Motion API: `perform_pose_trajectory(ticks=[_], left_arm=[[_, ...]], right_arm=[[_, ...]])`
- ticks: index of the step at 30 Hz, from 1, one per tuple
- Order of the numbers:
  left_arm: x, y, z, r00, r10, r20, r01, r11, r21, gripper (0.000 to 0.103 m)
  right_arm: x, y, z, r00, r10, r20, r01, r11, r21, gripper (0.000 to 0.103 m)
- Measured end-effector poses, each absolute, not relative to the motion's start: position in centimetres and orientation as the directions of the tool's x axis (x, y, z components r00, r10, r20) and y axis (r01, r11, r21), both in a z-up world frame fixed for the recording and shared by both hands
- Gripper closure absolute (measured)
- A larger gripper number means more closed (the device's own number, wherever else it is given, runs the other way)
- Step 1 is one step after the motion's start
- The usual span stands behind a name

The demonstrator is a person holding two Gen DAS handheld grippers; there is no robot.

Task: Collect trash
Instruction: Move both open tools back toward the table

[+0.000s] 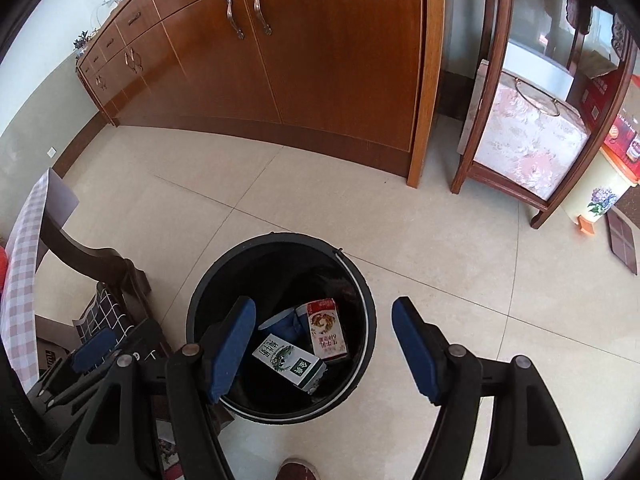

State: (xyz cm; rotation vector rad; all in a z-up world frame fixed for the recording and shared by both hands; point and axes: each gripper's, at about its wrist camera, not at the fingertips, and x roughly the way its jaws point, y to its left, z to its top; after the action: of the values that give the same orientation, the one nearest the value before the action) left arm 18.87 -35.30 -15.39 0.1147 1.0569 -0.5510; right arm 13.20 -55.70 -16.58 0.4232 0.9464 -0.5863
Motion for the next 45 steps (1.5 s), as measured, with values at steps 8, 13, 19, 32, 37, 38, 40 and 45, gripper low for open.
perform_pose_trajectory(ticks=[8,13,19,32,37,38,40,45], left_arm=[[17.6,-31.3,-10.0,0.46,-0.4,-0.792,0.466,0.869,-0.168,0.032],[17.4,-27.2,-7.8,0.507,-0.388,-0.769,0.416,0.892,-0.176,0.032],[17.6,-21.1,-5.8,0.584,-0.339,-0.738,0.325,0.93,-0.17,0.032],[18.2,-7.8,-4.9,0.682,-0.151,-0.716,0.075,0.988,-0.136,0.032],[18.3,-3.4,-5.2,0.693,-0.084,-0.716,-0.016,0.991,-0.132,0.032],[18.3,-2.6,-5.3,0.693,-0.07,-0.717,-0.034,0.991,-0.13,0.032],[18.4,-1.0,-5.5,0.694,-0.047,-0.718,-0.065,0.99,-0.128,0.032],[18.7,1.6,-6.2,0.687,-0.005,-0.727,-0.124,0.984,-0.124,0.032]], right_arm=[[11.0,-52.5,-11.0,0.53,-0.317,-0.786,0.597,0.798,0.081,0.03],[10.8,-49.5,-8.1,0.599,-0.292,-0.746,0.543,0.832,0.11,0.029],[12.2,-44.0,-5.9,0.673,-0.219,-0.706,0.429,0.893,0.132,0.028],[16.6,-31.8,-4.3,0.746,-0.027,-0.665,0.17,0.974,0.151,0.028],[18.3,-27.5,-4.5,0.746,0.042,-0.665,0.079,0.985,0.151,0.028],[18.7,-26.7,-4.5,0.744,0.056,-0.666,0.062,0.986,0.152,0.028],[19.4,-25.0,-4.6,0.74,0.084,-0.668,0.027,0.988,0.154,0.028],[20.8,-21.5,-5.0,0.728,0.133,-0.673,-0.043,0.988,0.149,0.028]])
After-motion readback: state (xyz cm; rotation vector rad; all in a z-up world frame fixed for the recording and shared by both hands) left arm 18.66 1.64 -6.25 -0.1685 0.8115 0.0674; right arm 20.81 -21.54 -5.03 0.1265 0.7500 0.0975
